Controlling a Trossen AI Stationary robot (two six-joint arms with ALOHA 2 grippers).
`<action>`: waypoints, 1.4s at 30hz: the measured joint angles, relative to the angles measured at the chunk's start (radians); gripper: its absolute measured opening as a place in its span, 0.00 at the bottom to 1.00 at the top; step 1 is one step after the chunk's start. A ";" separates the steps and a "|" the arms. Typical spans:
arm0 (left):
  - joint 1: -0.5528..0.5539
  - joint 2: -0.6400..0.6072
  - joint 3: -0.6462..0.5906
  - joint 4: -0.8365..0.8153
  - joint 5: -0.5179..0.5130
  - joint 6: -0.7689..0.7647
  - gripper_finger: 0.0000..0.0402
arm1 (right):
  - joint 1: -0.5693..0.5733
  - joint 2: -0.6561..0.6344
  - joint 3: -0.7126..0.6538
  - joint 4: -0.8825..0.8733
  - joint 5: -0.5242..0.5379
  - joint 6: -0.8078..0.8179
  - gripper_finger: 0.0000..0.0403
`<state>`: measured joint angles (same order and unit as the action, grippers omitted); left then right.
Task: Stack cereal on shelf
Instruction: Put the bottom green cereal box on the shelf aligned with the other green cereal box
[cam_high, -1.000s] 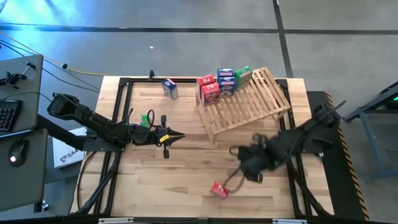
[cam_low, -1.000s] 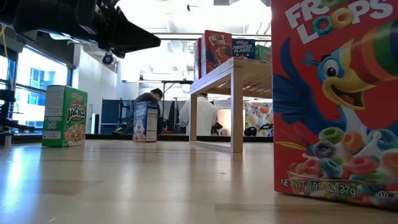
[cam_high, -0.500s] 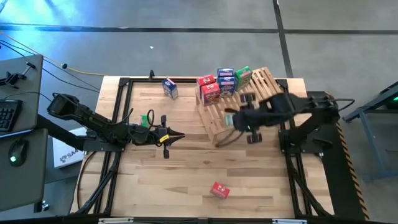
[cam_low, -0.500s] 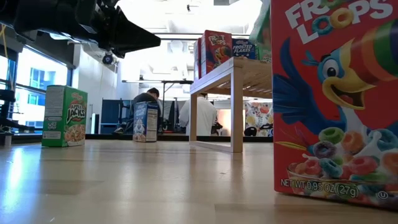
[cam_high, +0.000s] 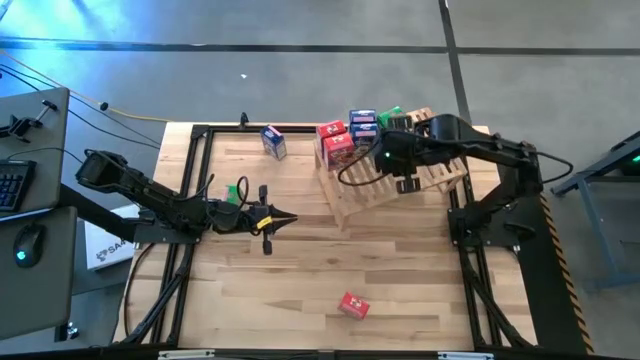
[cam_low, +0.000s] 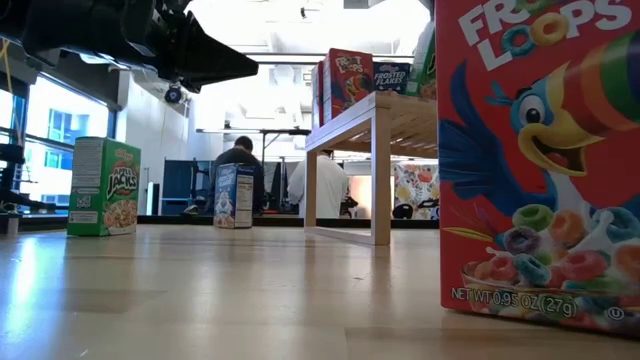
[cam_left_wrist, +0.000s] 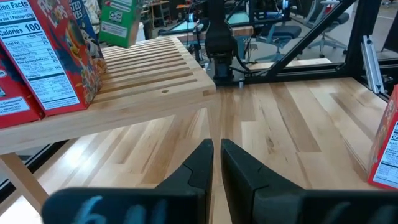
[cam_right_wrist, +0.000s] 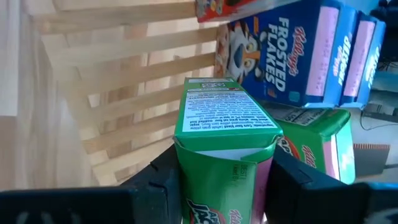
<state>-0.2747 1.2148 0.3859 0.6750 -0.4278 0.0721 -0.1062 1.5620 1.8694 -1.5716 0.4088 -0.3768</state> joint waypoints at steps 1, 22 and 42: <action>0.000 0.000 0.000 0.000 0.000 0.000 0.05 | -0.008 0.000 0.000 0.000 -0.002 -0.005 0.35; -0.001 0.000 0.000 -0.019 0.000 -0.012 0.05 | -0.055 -0.044 -0.023 0.004 -0.036 0.017 0.35; 0.007 0.000 0.000 0.004 -0.001 -0.009 0.05 | -0.085 -0.104 -0.203 0.028 0.048 -0.093 0.35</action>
<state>-0.2680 1.2144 0.3855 0.6792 -0.4286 0.0628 -0.1917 1.4578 1.6665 -1.5436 0.4565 -0.4698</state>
